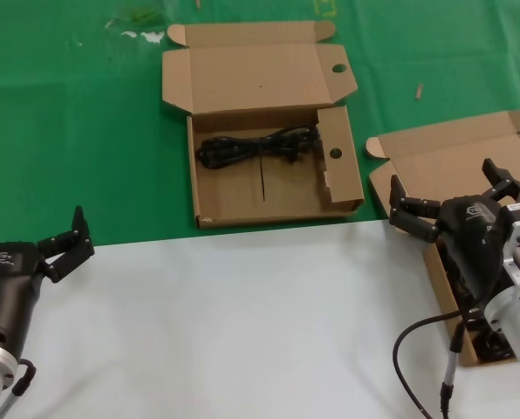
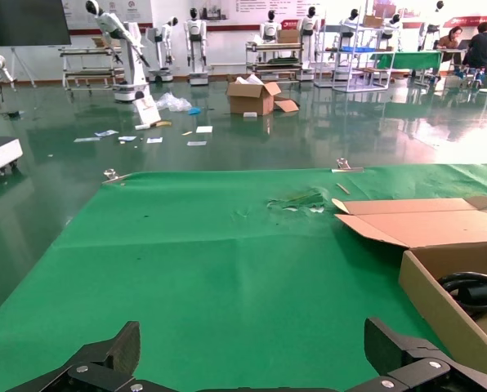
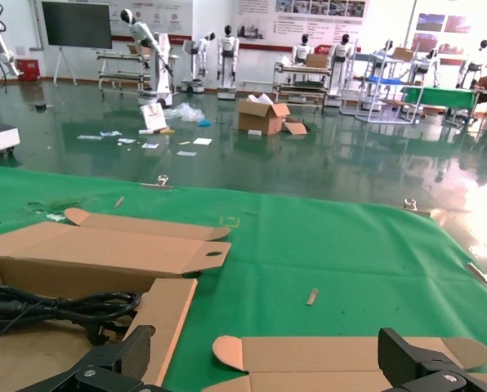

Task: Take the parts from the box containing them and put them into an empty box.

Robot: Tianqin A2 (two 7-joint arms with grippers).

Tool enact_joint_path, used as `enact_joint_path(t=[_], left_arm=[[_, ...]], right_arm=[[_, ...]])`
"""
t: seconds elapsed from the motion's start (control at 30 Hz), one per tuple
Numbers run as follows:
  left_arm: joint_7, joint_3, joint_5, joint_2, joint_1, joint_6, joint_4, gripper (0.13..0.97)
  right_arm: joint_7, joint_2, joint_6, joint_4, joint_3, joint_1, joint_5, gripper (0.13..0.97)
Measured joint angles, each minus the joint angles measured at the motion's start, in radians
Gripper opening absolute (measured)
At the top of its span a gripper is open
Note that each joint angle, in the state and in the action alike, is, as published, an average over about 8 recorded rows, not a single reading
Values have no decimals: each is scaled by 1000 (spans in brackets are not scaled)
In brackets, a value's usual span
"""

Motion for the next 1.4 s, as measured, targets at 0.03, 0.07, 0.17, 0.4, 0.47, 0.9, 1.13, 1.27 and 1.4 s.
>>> enact_joint_path(t=[0.03,0.07,0.17,0.4,0.47,0.9,1.13,1.27,1.4], left_arm=[[0,0,0,0,0,0,0,966],[0,0,0,0,0,0,0,966],[0,0,0,0,0,0,0,966],[0,0,0,0,0,0,0,966],[0,0,0,0,0,0,0,966],[0,0,0,0,0,0,0,966],[0,0,0,0,0,0,0,966],[0,0,0,0,0,0,0,966],[0,0,0,0,0,0,0,966]], right_arm=[[0,0,0,0,0,0,0,966],[0,0,0,0,0,0,0,966],[0,0,0,0,0,0,0,966],[0,0,0,0,0,0,0,966],[0,0,0,0,0,0,0,966],[0,0,0,0,0,0,0,966],[0,0,0,0,0,0,0,966],[0,0,0,0,0,0,0,966],[0,0,0,0,0,0,0,966]])
